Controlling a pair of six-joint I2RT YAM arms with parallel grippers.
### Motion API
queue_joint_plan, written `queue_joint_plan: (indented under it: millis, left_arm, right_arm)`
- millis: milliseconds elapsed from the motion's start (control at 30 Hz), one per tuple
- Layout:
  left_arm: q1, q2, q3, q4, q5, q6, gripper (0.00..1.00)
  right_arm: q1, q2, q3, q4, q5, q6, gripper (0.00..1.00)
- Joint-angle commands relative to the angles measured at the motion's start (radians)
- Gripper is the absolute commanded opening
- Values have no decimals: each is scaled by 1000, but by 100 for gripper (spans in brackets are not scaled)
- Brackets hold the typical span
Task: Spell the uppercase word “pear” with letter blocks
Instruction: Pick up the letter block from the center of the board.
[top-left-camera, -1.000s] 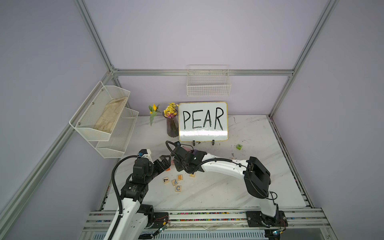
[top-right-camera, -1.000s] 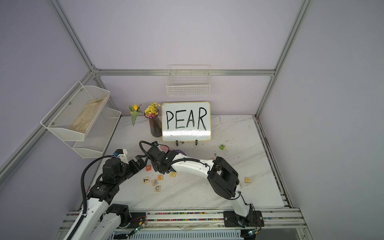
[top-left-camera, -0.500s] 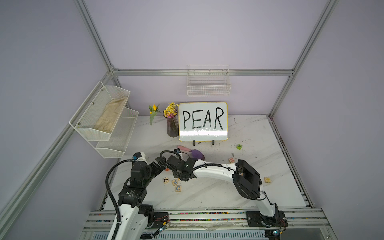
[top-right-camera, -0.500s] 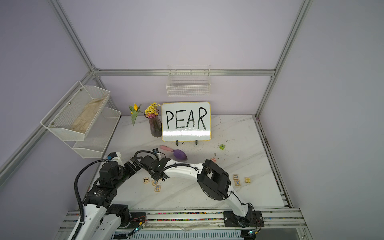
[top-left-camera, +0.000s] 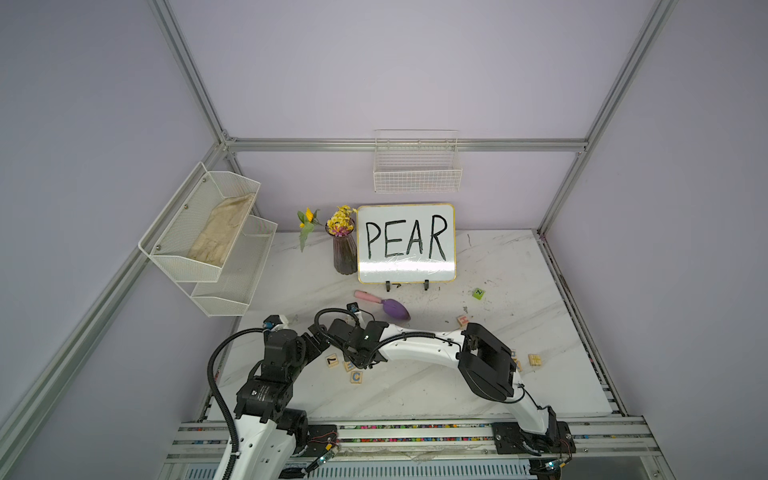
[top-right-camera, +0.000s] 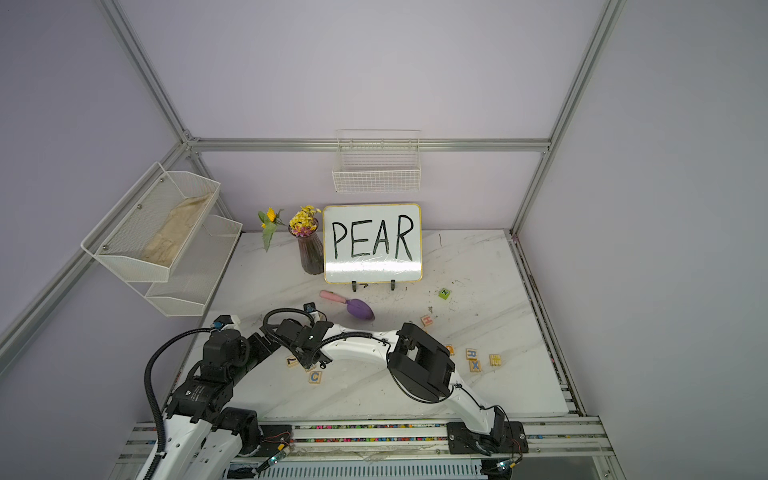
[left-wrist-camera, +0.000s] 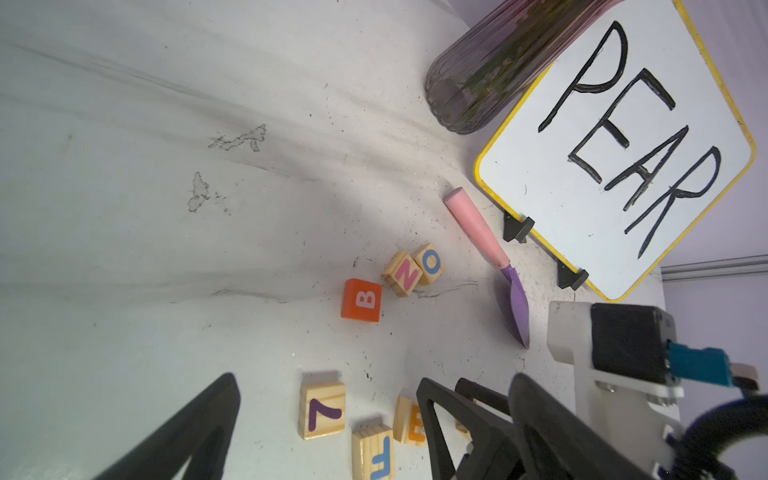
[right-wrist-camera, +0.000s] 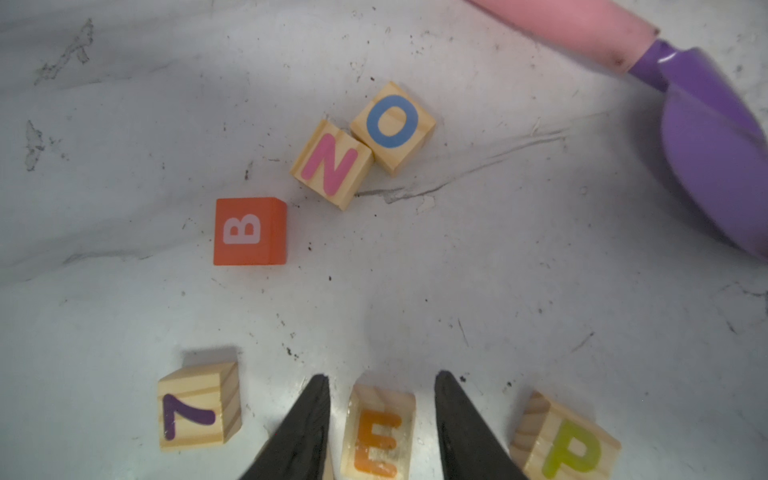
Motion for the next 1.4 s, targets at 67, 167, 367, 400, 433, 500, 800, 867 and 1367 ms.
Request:
queue_joint_plan:
  millis: [67, 167, 367, 400, 433, 500, 800, 867, 1367]
  left_arm:
    - [-29, -23, -26, 74, 34, -22, 100]
    - [-34, -31, -36, 71, 34, -28, 100]
    - [-39, -46, -59, 66, 34, -41, 100]
    - [-40, -48, -62, 66, 35, -42, 100]
    - [-41, -51, -64, 67, 36, -44, 100]
    - [-43, -55, -67, 65, 36, -45, 100]
    - [-49, -76, -70, 54, 25, -43, 100]
    - [-52, -78, -72, 54, 26, -44, 100]
    - [-52, -89, -76, 56, 26, -46, 100]
  right_arm:
    - [41, 40, -13, -52, 1, 47, 46]
    - [43, 39, -30, -47, -8, 63, 46]
    - [55, 45, -32, -62, -5, 81, 46]
    - [56, 48, -30, -65, -7, 85, 46]
    - [56, 51, -29, -65, -10, 86, 46]
    - [58, 57, -25, -70, -16, 92, 45]
    - [59, 83, -5, -101, -17, 111, 42]
    - [61, 92, 3, -112, -20, 114, 42]
    - [58, 133, 40, -163, -37, 135, 36]
